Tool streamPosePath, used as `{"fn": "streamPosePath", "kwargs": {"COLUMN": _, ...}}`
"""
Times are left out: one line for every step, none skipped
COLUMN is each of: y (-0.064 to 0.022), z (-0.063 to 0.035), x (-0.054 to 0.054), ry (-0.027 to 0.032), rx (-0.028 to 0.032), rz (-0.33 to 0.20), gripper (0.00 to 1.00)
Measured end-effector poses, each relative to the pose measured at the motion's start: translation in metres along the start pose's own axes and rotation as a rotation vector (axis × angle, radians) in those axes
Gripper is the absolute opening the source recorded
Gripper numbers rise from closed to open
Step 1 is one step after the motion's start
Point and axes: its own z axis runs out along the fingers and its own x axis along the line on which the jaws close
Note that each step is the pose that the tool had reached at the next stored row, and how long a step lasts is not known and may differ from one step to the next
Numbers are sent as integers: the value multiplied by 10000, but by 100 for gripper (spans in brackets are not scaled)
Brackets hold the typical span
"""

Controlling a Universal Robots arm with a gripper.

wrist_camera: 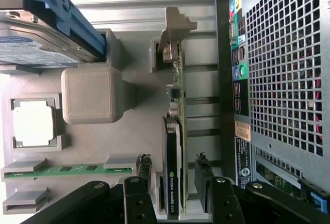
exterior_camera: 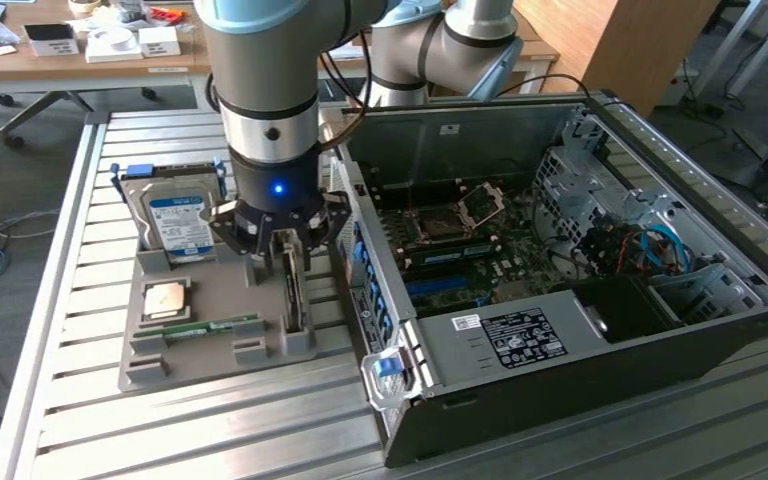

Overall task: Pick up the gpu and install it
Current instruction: 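Pick up the gpu and move the gpu toward the slot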

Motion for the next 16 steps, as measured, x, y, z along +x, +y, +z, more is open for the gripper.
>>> {"fn": "streamPosePath", "kwargs": {"y": 0, "z": 6, "x": -2, "ry": 0, "rx": 0, "rz": -1, "gripper": 47}}
{"fn": "streamPosePath", "kwargs": {"y": -1, "z": 7, "x": -2, "ry": 2, "rx": 1, "rz": -1, "gripper": 47}}
{"fn": "streamPosePath", "kwargs": {"y": -1, "z": 7, "x": -2, "ry": 2, "rx": 2, "rz": 0, "gripper": 47}}
{"fn": "streamPosePath", "kwargs": {"y": -1, "z": 7, "x": -2, "ry": 2, "rx": 2, "rz": 0, "gripper": 47}}
{"fn": "streamPosePath", "kwargs": {"y": -1, "z": 8, "x": -2, "ry": 1, "rx": 1, "rz": 0, "gripper": 47}}
{"fn": "streamPosePath", "kwargs": {"y": -1, "z": 8, "x": -2, "ry": 1, "rx": 1, "rz": -1, "gripper": 47}}
{"fn": "streamPosePath", "kwargs": {"y": -1, "z": 9, "x": -2, "ry": 0, "rx": 0, "rz": 0, "gripper": 47}}
{"fn": "streamPosePath", "kwargs": {"y": 0, "z": 15, "x": -2, "ry": -2, "rx": -3, "rz": 0, "gripper": 47}}
{"fn": "streamPosePath", "kwargs": {"y": 0, "z": 21, "x": -2, "ry": -2, "rx": -3, "rz": 0, "gripper": 47}}
{"fn": "streamPosePath", "kwargs": {"y": -1, "z": 25, "x": -2, "ry": 0, "rx": -1, "rz": 0, "gripper": 47}}
{"fn": "streamPosePath", "kwargs": {"y": -1, "z": 31, "x": -2, "ry": 0, "rx": 0, "rz": -1, "gripper": 47}}
{"fn": "streamPosePath", "kwargs": {"y": -2, "z": 38, "x": -1, "ry": 0, "rx": 0, "rz": -1, "gripper": 47}}
{"fn": "streamPosePath", "kwargs": {"y": -2, "z": 43, "x": -1, "ry": 0, "rx": 0, "rz": -1, "gripper": 47}}
{"fn": "streamPosePath", "kwargs": {"y": -2, "z": 49, "x": -1, "ry": 0, "rx": 0, "rz": 0, "gripper": 47}}
{"fn": "streamPosePath", "kwargs": {"y": -3, "z": 54, "x": -1, "ry": 1, "rx": 0, "rz": 0, "gripper": 47}}
{"fn": "streamPosePath", "kwargs": {"y": -3, "z": 58, "x": -1, "ry": 1, "rx": 1, "rz": 0, "gripper": 47}}
